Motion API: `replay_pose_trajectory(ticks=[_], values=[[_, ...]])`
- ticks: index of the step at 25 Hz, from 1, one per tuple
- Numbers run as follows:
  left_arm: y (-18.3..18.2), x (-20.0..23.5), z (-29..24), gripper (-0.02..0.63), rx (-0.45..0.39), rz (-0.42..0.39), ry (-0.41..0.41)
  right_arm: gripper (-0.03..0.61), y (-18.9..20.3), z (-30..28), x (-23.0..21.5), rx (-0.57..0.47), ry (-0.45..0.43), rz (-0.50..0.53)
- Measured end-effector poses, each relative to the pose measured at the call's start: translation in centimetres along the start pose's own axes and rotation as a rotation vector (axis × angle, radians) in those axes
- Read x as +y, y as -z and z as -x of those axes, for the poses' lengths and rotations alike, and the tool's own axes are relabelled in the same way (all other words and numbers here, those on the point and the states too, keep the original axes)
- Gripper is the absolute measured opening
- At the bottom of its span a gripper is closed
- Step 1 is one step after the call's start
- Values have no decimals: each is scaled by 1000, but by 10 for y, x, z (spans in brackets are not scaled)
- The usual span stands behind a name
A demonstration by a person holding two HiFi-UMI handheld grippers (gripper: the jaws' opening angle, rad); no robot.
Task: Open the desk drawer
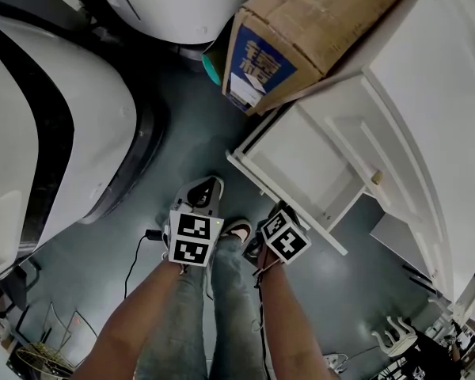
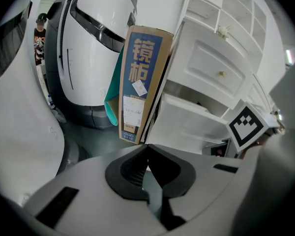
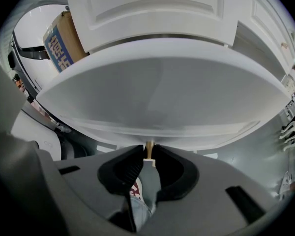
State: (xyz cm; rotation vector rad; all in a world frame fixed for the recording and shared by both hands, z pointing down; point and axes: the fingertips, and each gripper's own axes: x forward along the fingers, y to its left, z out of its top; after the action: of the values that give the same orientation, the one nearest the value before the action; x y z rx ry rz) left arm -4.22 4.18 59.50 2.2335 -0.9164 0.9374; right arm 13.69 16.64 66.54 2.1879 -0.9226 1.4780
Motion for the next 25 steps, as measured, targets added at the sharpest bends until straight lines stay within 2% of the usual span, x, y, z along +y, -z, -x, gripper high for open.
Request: replay_pose_trajectory(ticks=[11, 20, 25], values=[[-7, -5, -5, 17, -1, -12, 0, 84, 0, -1, 0, 4, 20, 20], [-17, -15, -8, 17, -9, -22, 8, 92, 0, 1, 0, 10, -5, 45], [-26, -23, -5, 17, -14, -33, 13, 118, 3, 9, -3, 22, -33, 26]])
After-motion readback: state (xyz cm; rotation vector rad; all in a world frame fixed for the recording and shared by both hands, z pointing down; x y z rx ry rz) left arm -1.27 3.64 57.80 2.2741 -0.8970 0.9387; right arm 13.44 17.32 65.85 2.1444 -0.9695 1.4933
